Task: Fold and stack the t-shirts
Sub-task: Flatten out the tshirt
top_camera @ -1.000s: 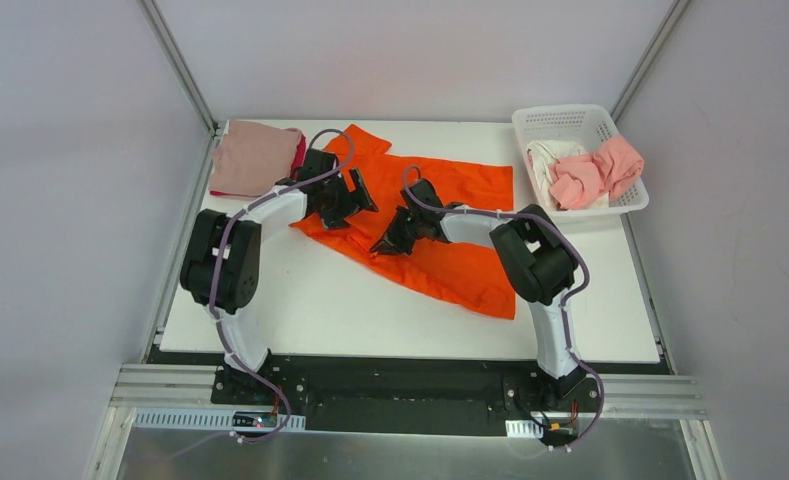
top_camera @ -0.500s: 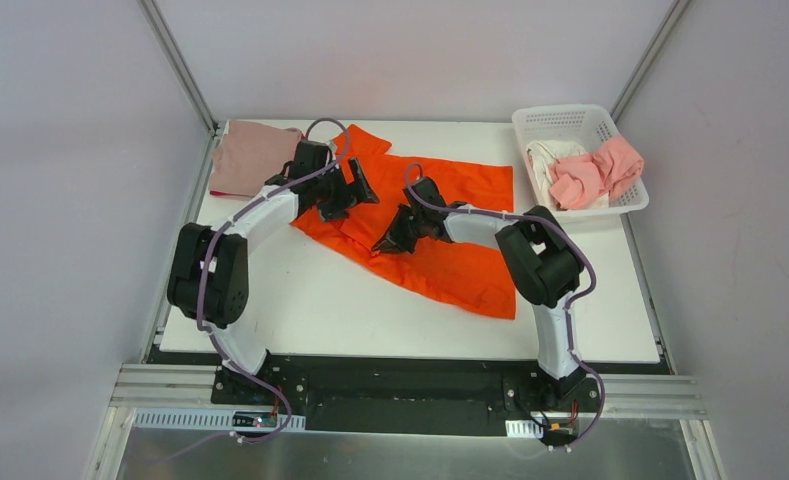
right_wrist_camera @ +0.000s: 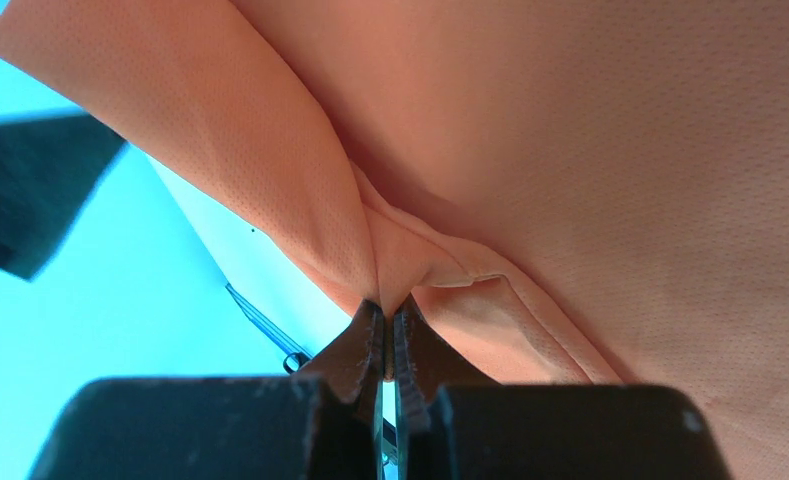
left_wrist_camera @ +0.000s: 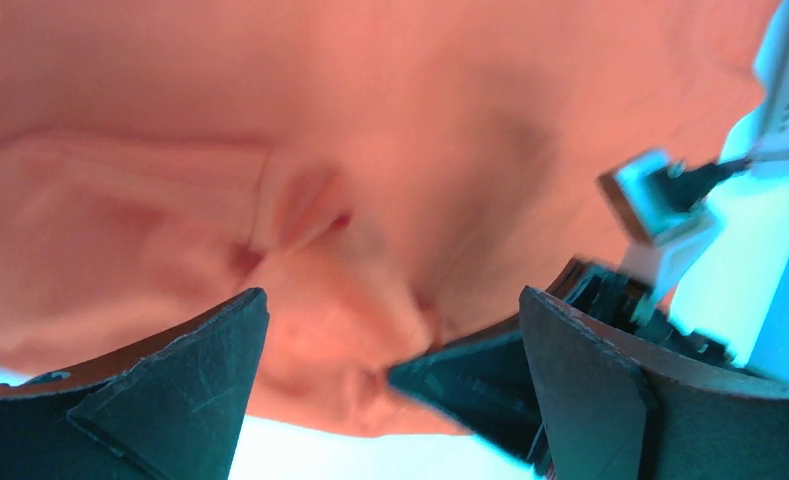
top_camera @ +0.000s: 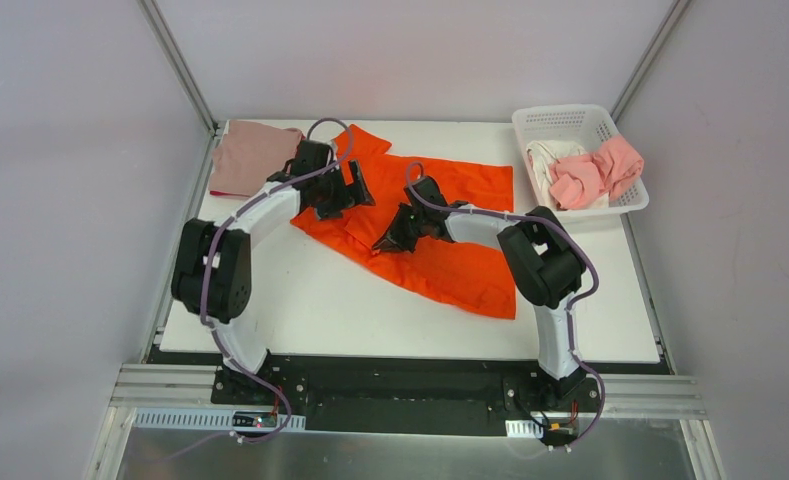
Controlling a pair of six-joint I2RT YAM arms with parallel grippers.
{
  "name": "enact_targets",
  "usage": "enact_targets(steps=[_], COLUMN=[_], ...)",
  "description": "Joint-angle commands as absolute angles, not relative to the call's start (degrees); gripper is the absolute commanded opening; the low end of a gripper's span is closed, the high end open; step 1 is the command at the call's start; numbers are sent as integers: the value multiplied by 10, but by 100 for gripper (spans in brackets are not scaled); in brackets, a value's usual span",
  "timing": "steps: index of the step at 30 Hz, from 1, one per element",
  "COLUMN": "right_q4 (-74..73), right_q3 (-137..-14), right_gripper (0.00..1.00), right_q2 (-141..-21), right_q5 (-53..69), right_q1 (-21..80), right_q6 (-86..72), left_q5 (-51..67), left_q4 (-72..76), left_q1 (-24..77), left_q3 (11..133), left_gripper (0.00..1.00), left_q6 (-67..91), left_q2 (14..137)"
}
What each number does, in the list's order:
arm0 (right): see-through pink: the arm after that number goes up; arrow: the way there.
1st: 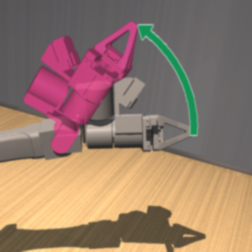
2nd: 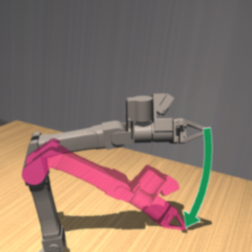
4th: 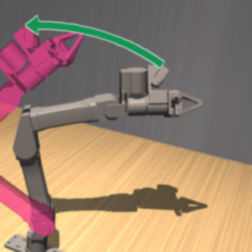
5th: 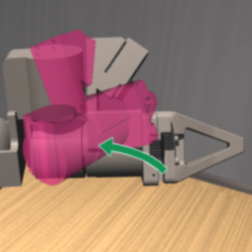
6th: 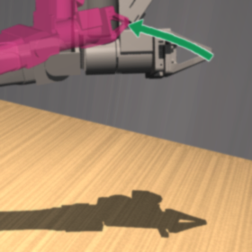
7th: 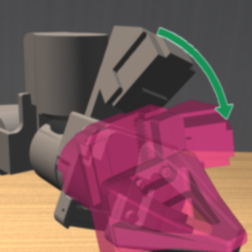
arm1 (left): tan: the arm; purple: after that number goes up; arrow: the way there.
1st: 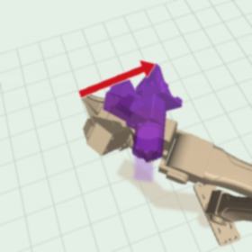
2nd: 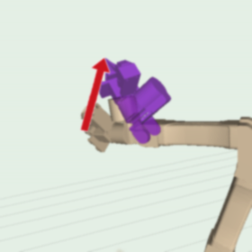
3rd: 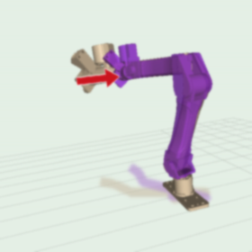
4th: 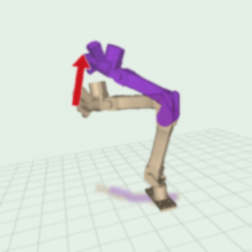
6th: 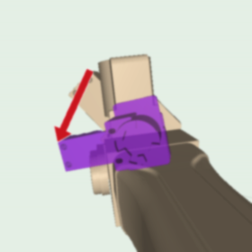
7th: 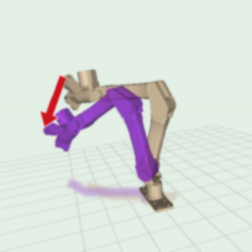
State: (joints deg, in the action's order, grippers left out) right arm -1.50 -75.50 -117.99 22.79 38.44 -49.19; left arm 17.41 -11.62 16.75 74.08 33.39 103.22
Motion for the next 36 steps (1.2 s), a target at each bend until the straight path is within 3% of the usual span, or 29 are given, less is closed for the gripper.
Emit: enact_targets(steps=[1, 6, 12, 14, 24, 36], right_q4=[-8, -8, -7, -7, -8, -8], right_q3=[-748, -746, -743, -742, -739, -739], right_gripper=[1, 1, 1, 1, 1, 1], right_q2=[-1146, -1147, -1147, -1148, -1145, -1144], right_q5=[224, 225, 225, 227, 225, 225], right_q1=[381, 381, 381, 381, 380, 380], right_q6=[-487, -487, -488, -489, -489, -488], left_q5=[113, 97, 113, 128, 184, 236], left_q4=[-124, -98, -96, -96, -96, -79], left_q1=[161, 161, 154, 149, 140, 140], left_q3=[663, 603, 633, 646, 676, 665], left_gripper=[96, 94, 61, 54, 46, 37], left_q6=[312, 313, 307, 305, 309, 324], left_q2=[912, 872, 932, 956, 1039, 1040])
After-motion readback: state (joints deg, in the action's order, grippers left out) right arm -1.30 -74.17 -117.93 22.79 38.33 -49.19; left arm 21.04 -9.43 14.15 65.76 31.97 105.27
